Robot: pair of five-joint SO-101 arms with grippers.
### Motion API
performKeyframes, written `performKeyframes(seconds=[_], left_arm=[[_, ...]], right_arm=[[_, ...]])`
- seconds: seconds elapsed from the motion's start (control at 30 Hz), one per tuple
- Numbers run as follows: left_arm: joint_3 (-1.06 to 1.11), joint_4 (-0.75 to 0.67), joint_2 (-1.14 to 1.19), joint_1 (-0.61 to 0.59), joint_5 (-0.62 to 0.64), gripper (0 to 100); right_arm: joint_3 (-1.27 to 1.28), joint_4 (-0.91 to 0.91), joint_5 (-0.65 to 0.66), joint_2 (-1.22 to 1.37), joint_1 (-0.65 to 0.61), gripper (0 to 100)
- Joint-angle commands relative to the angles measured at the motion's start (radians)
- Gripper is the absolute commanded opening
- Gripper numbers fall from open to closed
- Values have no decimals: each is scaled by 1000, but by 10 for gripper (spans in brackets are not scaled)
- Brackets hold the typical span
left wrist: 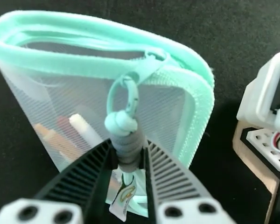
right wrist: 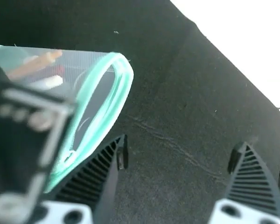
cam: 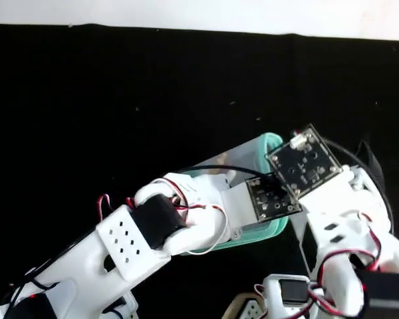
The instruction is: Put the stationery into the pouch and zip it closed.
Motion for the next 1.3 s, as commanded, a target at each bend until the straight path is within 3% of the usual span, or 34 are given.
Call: performKeyframes(seconds=[0.0,0.2,0.5,0.8,1.27], left_arm=[[-41,3,-10,-27,-3,8],[-42,-3,-10,-102,-3,8],[-156,3,-10,-254,-2,8],[-318,-3,1,-263,-3,8],[-352,-5,1,-263,2,8]], right_arm=[[-24,-19,-12,-5,15,325],[-33,-19,-18,-7,16,325],[-33,-62,-140,-7,16,325],[-25,-62,-236,-7,16,325],[-21,-58,-729,-1,10,325]])
